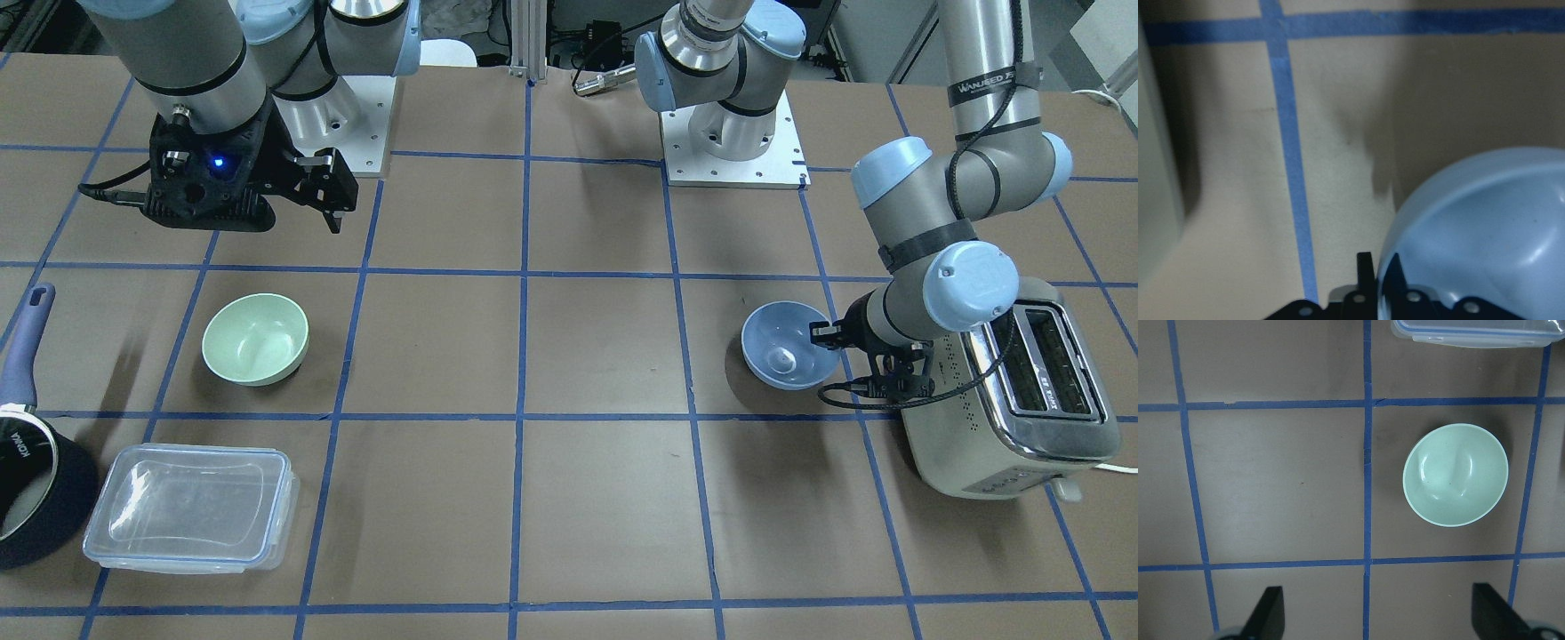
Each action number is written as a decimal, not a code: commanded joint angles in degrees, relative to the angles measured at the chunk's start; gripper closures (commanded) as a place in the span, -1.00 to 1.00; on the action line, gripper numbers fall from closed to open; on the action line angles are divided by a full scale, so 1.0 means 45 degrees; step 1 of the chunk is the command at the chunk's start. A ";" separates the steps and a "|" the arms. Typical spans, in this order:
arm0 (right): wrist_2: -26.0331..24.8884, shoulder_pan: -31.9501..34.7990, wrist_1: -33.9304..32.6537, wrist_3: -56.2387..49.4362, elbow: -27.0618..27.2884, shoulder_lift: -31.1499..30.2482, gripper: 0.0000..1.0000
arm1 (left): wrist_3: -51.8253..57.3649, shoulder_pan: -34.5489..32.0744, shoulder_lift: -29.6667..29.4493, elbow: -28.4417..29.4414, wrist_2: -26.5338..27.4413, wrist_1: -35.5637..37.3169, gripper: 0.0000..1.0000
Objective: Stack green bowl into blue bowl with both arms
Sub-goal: 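Carry the light blue bowl with the left gripper to the table center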
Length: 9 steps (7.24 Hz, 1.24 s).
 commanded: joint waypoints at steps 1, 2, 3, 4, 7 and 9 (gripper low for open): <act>0.0000 0.0000 0.0007 0.0000 0.0008 0.0000 -1.00 | -0.0552 -0.0537 0.0062 0.1210 -0.0759 -0.0889 1.00; 0.0000 0.0000 0.0007 0.0000 0.0027 0.0000 -1.00 | -0.1813 -0.1333 -0.0034 0.2009 -0.1616 -0.1359 1.00; 0.0000 0.0000 0.0026 0.0000 0.0027 0.0000 -1.00 | -0.3314 -0.2366 -0.0209 0.2655 -0.2650 -0.1596 1.00; 0.0000 0.0000 0.0026 0.0000 0.0027 0.0000 -1.00 | -0.4606 -0.3188 -0.0327 0.2874 -0.3608 -0.1579 1.00; 0.0039 0.0000 0.0046 0.0078 -0.0011 0.0058 -1.00 | -0.6607 -0.5281 -0.1184 0.2877 -0.5408 -0.0121 1.00; 0.0020 0.0000 0.0046 0.0079 -0.0050 0.0175 -1.00 | -0.7114 -0.6318 -0.1965 0.2876 -0.5414 0.0176 1.00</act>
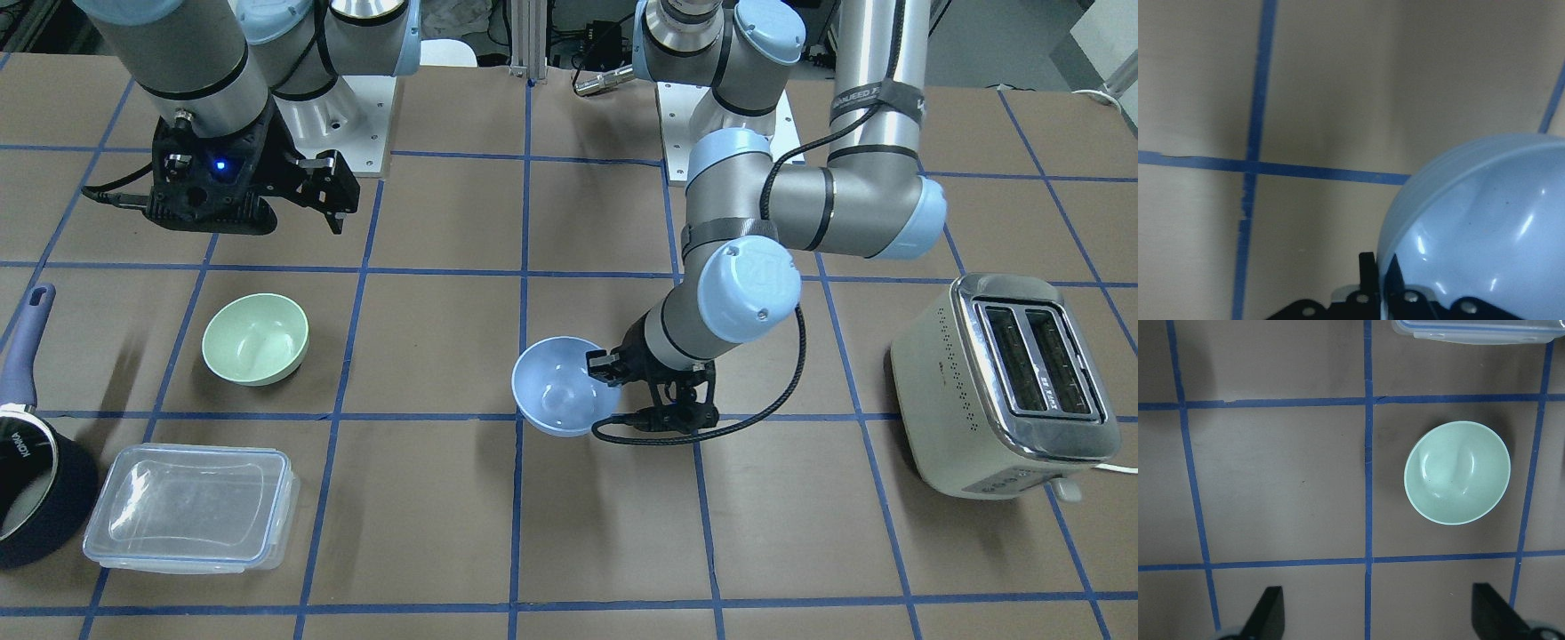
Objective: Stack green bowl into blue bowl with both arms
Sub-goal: 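Carry the light blue bowl with the left gripper to the table center, then release the light blue bowl and raise the left gripper away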
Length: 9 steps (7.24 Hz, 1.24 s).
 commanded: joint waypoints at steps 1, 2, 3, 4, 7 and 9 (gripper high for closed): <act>-0.0013 0.0012 0.0039 0.0003 -0.0034 0.0125 -1.00 | -0.0527 -0.0832 -0.0709 -0.0002 -0.0112 0.0315 1.00; -0.0013 0.0012 0.0040 0.0003 -0.0034 0.0126 -1.00 | -0.0566 -0.0892 -0.0905 -0.0041 -0.0112 0.0393 1.00; -0.0032 0.0012 0.0001 0.0003 -0.0034 0.0126 -1.00 | -0.0586 -0.0931 -0.1062 -0.0041 -0.0112 0.0451 1.00; -0.0032 -0.0008 0.0039 0.0003 -0.0053 0.0145 -1.00 | -0.0644 -0.0932 -0.1160 -0.0041 -0.0112 0.0665 0.04; -0.0148 -0.0008 0.0059 -0.0094 -0.0034 0.0184 -1.00 | 0.0267 -0.0796 -0.0247 0.0308 0.1517 0.0571 -1.00; -0.0559 -0.0008 0.0079 -0.0153 0.0025 0.0300 -1.00 | 0.1149 -0.0175 0.0981 0.1688 0.3354 -0.2343 -1.00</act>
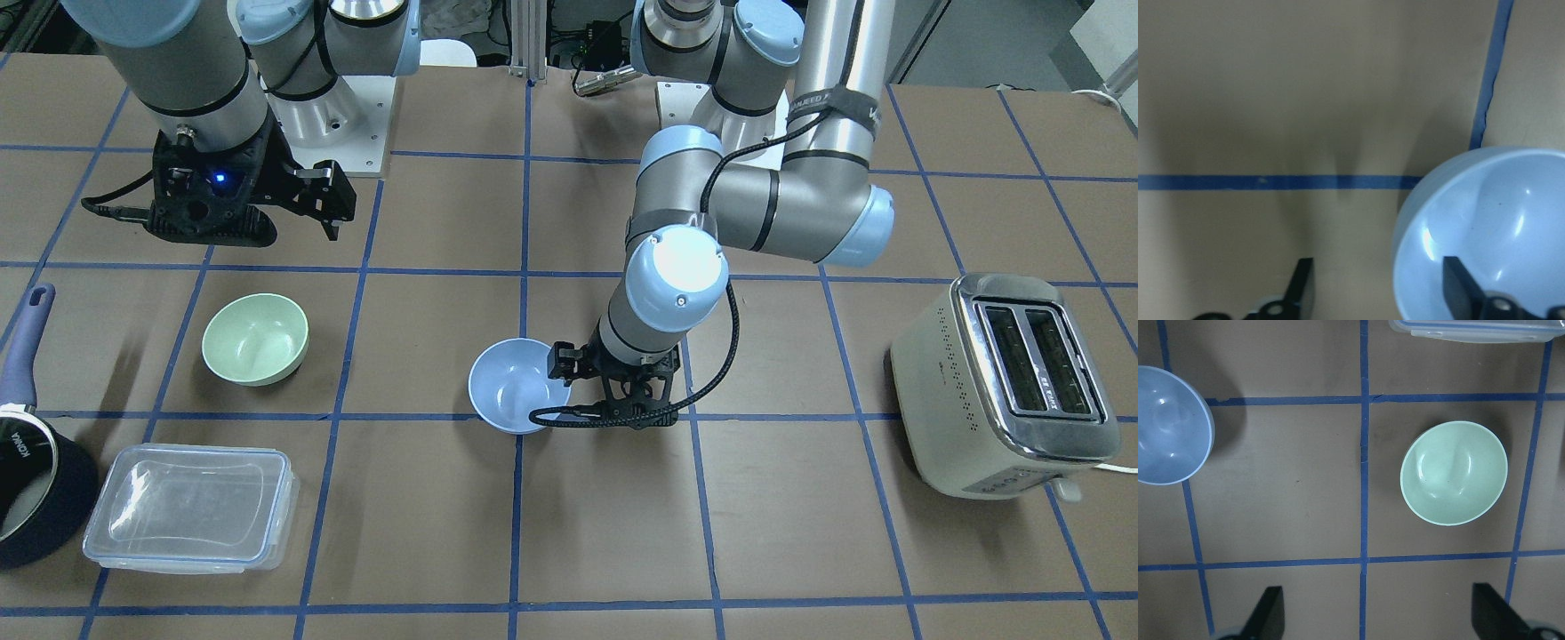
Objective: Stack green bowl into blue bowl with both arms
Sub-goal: 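Release the light blue bowl and raise the left gripper away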
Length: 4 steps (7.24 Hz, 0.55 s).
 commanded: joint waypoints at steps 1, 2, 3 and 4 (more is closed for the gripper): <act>-0.0093 -0.0096 -0.0112 -0.0106 0.0049 0.0299 -1.00 | 0.1385 0.0981 0.1353 0.1582 0.1399 -0.2987 -1.00; -0.0035 -0.0136 -0.0132 -0.0203 0.0050 0.0591 -1.00 | 0.2477 0.1566 0.1959 0.2053 0.1459 -0.4257 -1.00; -0.0015 -0.0194 -0.0674 -0.0204 0.0069 0.1077 -1.00 | 0.2739 0.1882 0.2622 0.2135 0.1769 -0.4772 -1.00; 0.0005 -0.0388 -0.1085 -0.0204 0.0204 0.1391 -1.00 | 0.2896 0.2175 0.3170 0.2039 0.2004 -0.4778 -1.00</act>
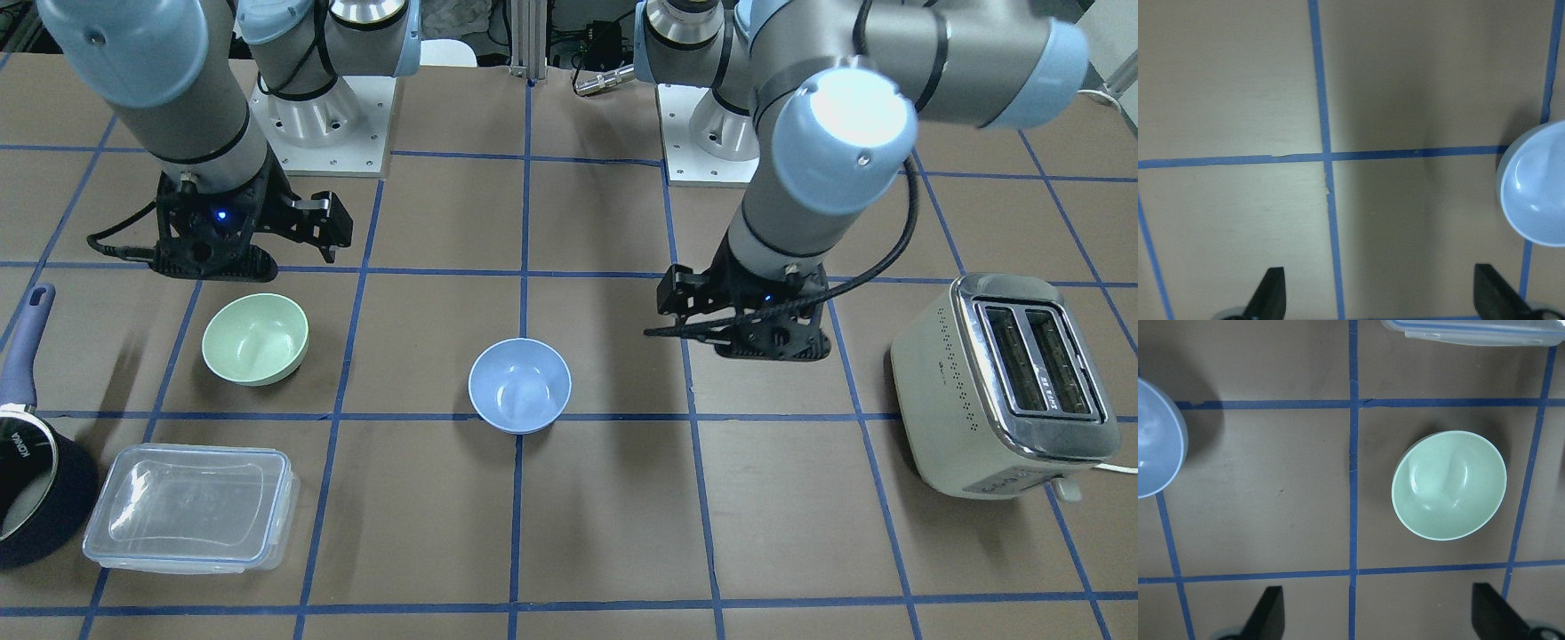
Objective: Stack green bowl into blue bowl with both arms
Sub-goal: 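Release the light blue bowl and raise the left gripper away, then lower the right gripper onto the pale green bowl rim and grasp it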
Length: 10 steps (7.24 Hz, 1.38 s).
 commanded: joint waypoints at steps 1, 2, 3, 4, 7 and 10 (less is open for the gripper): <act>0.0070 -0.0529 -0.0820 -0.0132 0.0617 0.0500 -1.00 | 0.0810 0.0701 0.1042 -0.0100 0.0258 -0.0466 -1.00; 0.0070 -0.0765 -0.2583 -0.0210 0.1782 0.0577 -1.00 | 0.1065 0.0916 0.1199 -0.0450 0.0180 -0.0505 -1.00; -0.0085 -0.0767 -0.4824 -0.0231 0.3282 0.0636 -1.00 | 0.1609 0.1054 0.1356 -0.0782 0.0199 -0.0448 -1.00; -0.0202 -0.0786 -0.6393 -0.0095 0.4322 0.0753 -1.00 | 0.1769 0.1268 0.1454 -0.1017 0.0180 -0.0428 -1.00; -0.1332 -0.0787 -0.6662 0.0139 0.4995 0.1938 -1.00 | 0.1713 0.1524 0.1631 -0.1468 0.0141 -0.0311 -1.00; -0.1842 -0.0748 -0.6780 0.0511 0.5250 0.2297 -0.65 | 0.1693 0.1485 0.1611 -0.1605 0.0121 -0.0310 -1.00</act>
